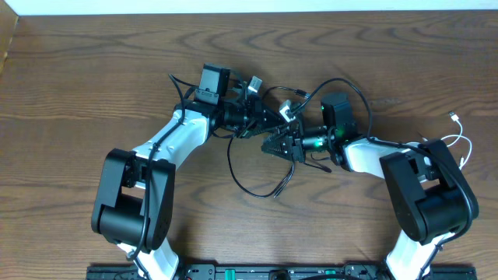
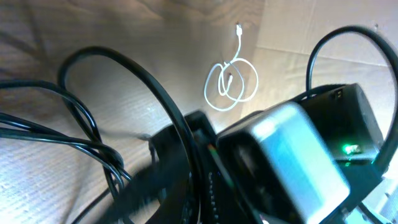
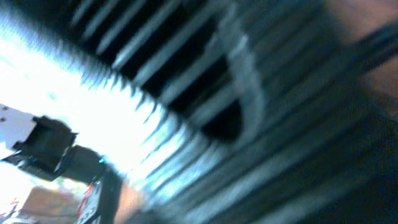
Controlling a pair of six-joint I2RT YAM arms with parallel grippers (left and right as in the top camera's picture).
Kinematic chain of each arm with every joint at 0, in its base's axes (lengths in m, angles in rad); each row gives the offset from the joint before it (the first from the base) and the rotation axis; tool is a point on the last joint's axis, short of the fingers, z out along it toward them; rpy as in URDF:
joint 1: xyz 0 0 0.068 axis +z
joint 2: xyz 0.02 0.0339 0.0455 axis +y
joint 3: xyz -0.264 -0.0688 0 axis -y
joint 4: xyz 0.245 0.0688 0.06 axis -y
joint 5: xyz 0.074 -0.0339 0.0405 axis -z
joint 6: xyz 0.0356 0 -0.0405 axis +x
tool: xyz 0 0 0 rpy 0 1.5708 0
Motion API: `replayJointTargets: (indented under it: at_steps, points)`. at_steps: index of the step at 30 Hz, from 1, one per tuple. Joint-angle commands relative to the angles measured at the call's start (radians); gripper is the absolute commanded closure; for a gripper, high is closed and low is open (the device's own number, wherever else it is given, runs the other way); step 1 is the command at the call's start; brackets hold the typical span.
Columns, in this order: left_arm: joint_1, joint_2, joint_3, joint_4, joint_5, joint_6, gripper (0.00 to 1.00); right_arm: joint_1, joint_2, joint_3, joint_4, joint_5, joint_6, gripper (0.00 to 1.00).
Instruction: Untangle cables
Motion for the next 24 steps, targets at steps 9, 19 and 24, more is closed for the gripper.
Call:
replayJointTargets:
  at_steps: [9, 19, 24]
  points:
    - [0.005, -0.013, -0.006, -0.114, -0.658, 0.156, 0.35, -0.046, 0.004, -0.003, 0.005, -0.037, 0.04, 0.99]
    - [0.005, 0.005, -0.006, -0.161, -0.809, 0.156, 0.22, -0.046, 0.002, -0.003, 0.27, -0.067, 0.354, 0.99]
    - [0.005, 0.058, -0.006, -0.159, -0.809, 0.156, 0.38, -0.048, -0.008, -0.003, 0.519, -0.067, 0.531, 0.99]
